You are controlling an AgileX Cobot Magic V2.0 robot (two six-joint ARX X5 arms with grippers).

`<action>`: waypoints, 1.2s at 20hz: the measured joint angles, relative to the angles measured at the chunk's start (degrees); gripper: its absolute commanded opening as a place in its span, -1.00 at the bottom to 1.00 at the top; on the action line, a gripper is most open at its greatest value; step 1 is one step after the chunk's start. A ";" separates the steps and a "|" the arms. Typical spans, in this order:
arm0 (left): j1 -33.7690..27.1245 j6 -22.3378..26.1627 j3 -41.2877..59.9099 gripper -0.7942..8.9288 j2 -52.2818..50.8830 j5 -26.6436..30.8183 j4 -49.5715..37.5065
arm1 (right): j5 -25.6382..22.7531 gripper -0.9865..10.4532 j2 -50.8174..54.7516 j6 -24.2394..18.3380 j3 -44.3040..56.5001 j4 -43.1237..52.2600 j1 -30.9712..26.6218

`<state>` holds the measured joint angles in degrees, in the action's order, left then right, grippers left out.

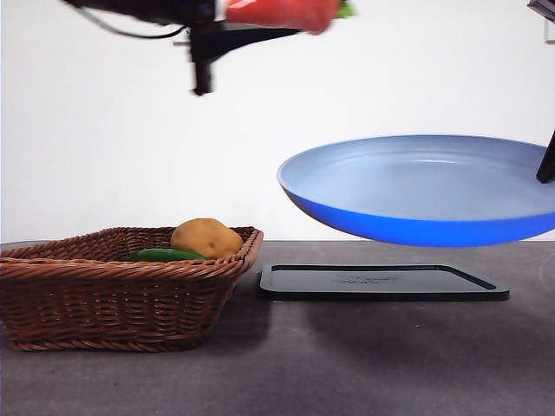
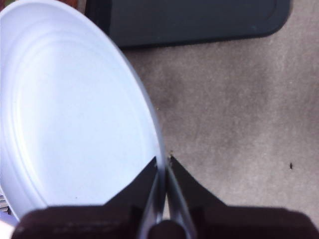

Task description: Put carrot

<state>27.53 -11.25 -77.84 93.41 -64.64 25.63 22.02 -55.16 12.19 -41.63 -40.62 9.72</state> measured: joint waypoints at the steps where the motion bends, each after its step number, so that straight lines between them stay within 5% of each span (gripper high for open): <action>1: 3.37 0.81 0.02 -0.56 0.00 6.45 0.13 | 0.00 -0.82 0.00 0.00 0.00 0.02 0.00; 6: 18.62 8.81 0.07 -0.56 0.13 48.22 3.74 | 0.00 -0.82 0.00 0.00 0.00 0.22 0.00; 8: 22.82 11.17 0.07 -0.56 0.35 56.72 3.65 | 0.00 -0.82 0.00 0.00 0.00 0.22 0.00; 15: 25.11 12.35 0.07 -0.54 4.66 57.66 3.69 | 0.00 -0.82 -0.04 -0.04 0.00 0.13 0.00; 19: 25.16 12.35 0.07 -0.26 5.09 57.66 3.93 | 0.04 -0.82 -0.07 0.02 0.00 0.00 0.04; 24: 25.16 12.35 0.00 -0.24 4.96 57.42 4.15 | 0.07 -0.82 -0.48 0.72 0.00 -1.40 0.02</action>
<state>52.69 1.10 -77.84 98.37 -7.22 29.78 22.09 -55.64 12.91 -41.63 -42.02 9.74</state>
